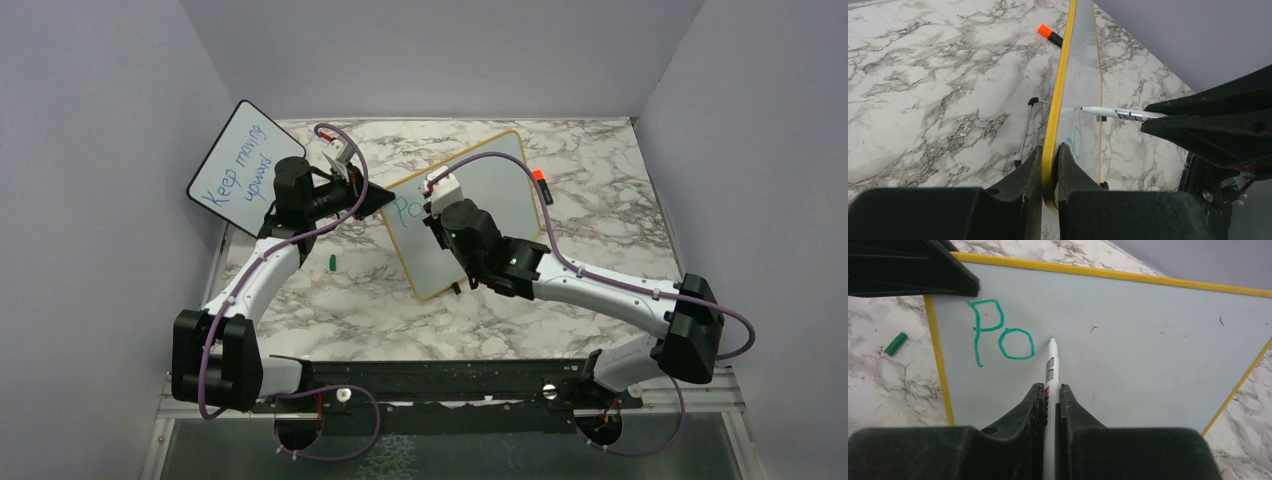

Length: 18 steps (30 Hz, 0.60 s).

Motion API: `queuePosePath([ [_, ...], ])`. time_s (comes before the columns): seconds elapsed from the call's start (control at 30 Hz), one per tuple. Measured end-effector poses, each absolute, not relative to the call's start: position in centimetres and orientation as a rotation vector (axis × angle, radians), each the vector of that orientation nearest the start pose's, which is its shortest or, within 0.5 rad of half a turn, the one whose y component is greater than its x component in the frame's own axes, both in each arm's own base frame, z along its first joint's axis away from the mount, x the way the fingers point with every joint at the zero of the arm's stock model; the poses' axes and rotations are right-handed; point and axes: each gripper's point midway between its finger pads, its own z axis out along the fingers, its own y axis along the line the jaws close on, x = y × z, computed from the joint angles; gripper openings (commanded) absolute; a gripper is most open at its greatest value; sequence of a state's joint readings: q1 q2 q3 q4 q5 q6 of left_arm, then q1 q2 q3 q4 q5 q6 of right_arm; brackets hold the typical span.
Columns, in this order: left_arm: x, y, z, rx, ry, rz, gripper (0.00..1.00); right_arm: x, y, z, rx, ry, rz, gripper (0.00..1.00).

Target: Write a sentence on the whiteboard

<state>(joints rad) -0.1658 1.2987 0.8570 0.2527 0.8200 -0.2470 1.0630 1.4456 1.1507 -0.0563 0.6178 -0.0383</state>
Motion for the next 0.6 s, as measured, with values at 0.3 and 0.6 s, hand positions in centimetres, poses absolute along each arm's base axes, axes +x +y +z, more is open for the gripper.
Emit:
queuePosePath([
  [0.3, 34.4, -19.5, 24.2, 0.543, 1.728, -1.01, 0.0, 30.0, 31.3, 26.0, -0.564, 1.739, 0.121, 0.0],
  [0.6, 34.4, -19.4, 24.2, 0.543, 1.729, -1.01, 0.0, 30.0, 31.4, 25.9, -0.57, 1.74, 0.131, 0.0],
])
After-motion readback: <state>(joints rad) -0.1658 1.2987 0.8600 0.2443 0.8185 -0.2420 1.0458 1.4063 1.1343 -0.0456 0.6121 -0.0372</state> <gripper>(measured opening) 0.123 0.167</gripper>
